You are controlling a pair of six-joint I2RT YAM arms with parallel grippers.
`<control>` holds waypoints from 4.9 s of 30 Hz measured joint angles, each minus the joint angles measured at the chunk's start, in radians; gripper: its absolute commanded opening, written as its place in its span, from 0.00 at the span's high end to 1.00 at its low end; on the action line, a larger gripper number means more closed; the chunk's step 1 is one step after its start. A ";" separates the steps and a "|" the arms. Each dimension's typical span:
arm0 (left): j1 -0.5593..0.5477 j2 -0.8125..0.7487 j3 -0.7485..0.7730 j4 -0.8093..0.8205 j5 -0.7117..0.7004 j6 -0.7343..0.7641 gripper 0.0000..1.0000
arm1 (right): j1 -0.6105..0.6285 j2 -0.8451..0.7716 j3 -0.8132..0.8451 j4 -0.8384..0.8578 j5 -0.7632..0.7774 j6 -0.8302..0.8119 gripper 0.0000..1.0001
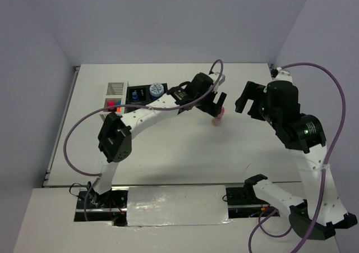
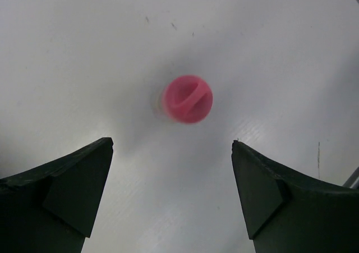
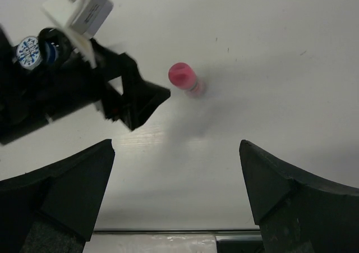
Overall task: Sort the stationery into containers
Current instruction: Pick up the stationery from the center of the board, then place the stationery in the storage box, then reset both arms
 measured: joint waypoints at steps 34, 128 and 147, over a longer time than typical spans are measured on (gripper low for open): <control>-0.042 0.288 0.164 0.130 -0.058 0.024 1.00 | -0.003 0.000 0.151 -0.094 -0.123 -0.064 0.00; 0.727 -1.454 -0.599 -0.763 -0.454 -0.245 0.01 | -0.003 -0.423 -0.021 -0.222 -0.002 -0.117 0.00; 0.722 -1.526 -0.464 -0.919 -0.496 -0.313 0.01 | -0.003 -0.495 -0.048 -0.257 -0.012 -0.114 0.00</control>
